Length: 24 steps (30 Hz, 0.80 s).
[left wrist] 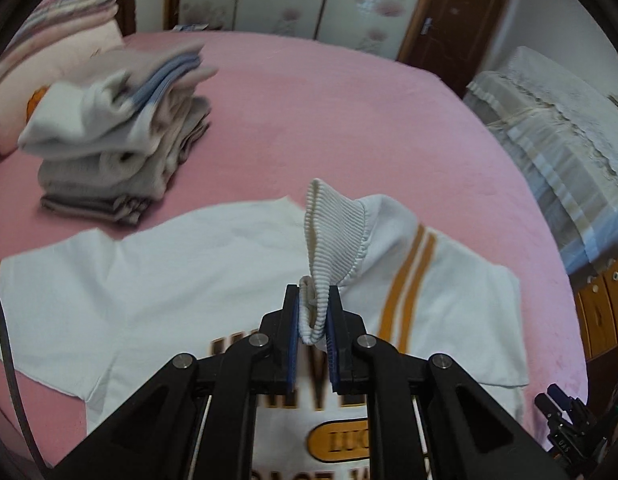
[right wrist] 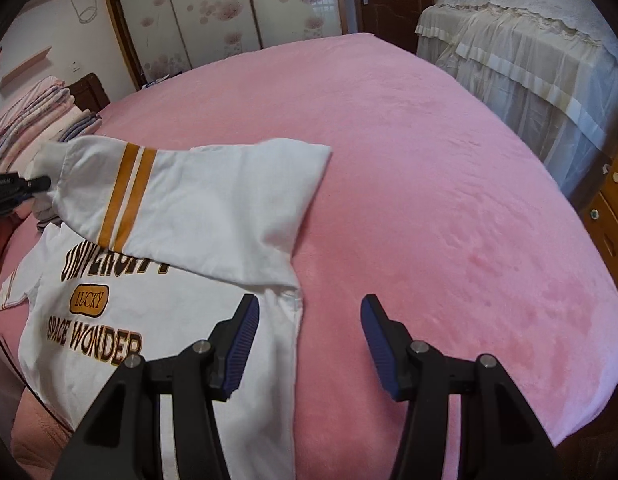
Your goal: Fold small clothes
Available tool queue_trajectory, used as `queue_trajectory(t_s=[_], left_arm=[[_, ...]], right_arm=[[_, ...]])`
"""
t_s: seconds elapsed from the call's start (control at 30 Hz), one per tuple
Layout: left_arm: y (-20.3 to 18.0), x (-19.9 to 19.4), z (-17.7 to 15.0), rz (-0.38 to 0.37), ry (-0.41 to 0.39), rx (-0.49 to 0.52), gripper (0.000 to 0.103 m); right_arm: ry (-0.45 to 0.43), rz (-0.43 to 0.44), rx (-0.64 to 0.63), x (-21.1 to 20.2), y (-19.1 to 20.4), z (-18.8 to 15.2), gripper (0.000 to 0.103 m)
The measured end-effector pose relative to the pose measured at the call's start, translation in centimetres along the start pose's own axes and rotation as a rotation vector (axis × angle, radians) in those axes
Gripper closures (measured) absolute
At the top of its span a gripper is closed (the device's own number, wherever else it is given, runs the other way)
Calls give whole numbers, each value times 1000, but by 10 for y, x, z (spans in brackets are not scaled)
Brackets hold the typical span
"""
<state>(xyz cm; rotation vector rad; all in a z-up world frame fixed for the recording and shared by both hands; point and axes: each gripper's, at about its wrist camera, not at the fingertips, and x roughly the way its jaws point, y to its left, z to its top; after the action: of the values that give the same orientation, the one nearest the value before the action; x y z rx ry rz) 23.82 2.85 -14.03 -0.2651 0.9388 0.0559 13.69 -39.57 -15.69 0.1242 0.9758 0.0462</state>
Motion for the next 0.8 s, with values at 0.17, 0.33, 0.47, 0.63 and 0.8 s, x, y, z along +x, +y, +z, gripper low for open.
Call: queue_trajectory(t_s=[0.17, 0.33, 0.47, 0.63, 0.8], left_arm=[[14, 23, -15, 5, 59, -40, 93], [15, 26, -29, -2, 81, -50, 93], [26, 30, -27, -17, 103, -92, 93], [49, 57, -22, -29, 197, -167, 93], [53, 75, -16, -34, 202, -147, 93]], right_arm=[[35, -20, -41, 24, 6, 10, 50], [82, -25, -70, 47, 8, 12, 50], [105, 35, -54, 54, 5, 10, 73], [90, 52, -8, 42, 6, 10, 89], [123, 80, 44, 38, -3, 12, 89]])
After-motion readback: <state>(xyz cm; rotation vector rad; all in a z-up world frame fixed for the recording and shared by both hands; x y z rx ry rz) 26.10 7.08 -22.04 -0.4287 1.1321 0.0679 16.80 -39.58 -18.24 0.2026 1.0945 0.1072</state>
